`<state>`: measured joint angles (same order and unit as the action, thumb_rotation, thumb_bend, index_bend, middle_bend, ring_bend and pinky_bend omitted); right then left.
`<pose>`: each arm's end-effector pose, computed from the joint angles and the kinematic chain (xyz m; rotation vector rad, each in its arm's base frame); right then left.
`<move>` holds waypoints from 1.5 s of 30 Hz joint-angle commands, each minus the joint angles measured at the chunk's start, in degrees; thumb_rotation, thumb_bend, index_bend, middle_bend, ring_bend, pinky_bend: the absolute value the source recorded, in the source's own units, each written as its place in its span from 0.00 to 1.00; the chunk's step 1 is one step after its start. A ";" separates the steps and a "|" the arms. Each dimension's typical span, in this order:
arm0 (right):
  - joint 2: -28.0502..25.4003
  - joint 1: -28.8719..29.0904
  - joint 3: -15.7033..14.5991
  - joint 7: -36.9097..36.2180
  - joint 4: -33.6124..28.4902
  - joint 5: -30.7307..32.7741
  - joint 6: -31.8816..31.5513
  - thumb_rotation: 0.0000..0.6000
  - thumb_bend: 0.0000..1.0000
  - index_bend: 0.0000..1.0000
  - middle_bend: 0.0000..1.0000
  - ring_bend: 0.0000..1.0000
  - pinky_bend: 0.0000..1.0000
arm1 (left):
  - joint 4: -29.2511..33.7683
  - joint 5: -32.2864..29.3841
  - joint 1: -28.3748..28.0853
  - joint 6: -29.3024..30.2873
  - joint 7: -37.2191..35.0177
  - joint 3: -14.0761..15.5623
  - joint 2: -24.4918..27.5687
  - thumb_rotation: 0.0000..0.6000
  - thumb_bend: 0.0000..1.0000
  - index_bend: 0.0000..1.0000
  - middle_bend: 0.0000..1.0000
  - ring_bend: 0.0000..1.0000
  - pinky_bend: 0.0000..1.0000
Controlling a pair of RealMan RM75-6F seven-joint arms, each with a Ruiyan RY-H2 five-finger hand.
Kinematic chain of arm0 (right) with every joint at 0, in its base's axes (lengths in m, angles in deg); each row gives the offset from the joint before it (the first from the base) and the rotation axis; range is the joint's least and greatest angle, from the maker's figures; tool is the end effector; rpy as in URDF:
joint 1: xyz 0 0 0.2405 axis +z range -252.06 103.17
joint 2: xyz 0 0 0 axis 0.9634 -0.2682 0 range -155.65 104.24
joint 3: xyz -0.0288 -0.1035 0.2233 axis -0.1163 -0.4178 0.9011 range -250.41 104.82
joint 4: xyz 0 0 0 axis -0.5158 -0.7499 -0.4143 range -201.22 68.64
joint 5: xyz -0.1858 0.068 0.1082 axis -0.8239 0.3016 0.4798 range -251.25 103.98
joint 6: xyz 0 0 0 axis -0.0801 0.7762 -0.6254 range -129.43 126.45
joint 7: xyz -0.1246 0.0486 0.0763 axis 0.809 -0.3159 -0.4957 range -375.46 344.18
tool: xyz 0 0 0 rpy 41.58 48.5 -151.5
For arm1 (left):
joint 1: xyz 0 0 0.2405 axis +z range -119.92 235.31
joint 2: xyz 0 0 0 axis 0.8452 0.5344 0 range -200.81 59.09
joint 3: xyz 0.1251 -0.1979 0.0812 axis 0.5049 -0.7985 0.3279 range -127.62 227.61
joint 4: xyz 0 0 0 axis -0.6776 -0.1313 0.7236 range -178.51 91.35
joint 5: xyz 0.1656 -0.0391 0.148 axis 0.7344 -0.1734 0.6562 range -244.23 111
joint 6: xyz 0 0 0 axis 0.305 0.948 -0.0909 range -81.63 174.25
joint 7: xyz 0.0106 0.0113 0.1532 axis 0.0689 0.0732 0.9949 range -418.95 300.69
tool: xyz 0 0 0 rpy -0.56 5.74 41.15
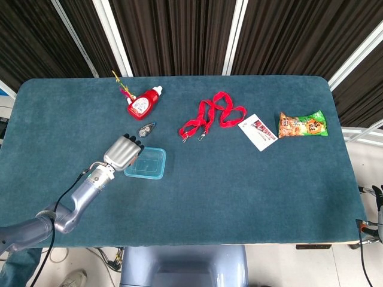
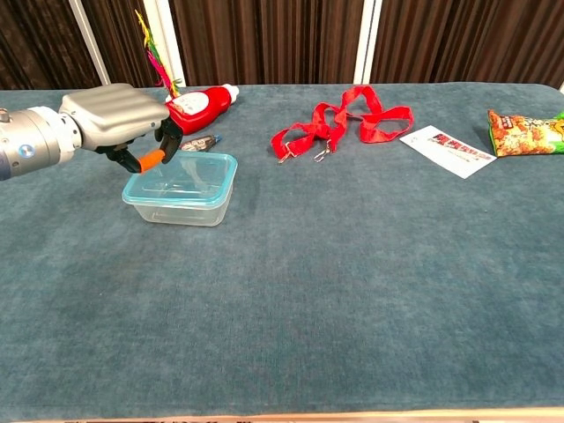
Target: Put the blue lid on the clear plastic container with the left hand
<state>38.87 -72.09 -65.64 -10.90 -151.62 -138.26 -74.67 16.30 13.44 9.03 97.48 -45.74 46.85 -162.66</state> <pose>-0.3987 -0.1815 0.1618 1.1250 -1.0490 0.5120 -0.1771 0.4021 -0.0341 -2.0617 -0.4576 -0.7203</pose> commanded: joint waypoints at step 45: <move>-0.53 -0.28 0.23 -0.85 -0.30 -0.07 -0.65 1.00 0.31 0.07 0.05 0.04 0.00 | 9.68 6.76 -0.73 4.22 1.07 -0.52 6.64 1.00 0.55 0.49 0.38 0.28 0.33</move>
<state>38.35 -72.36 -65.42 -11.75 -151.91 -138.33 -75.33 24.44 18.59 8.90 101.64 -44.77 45.76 -157.46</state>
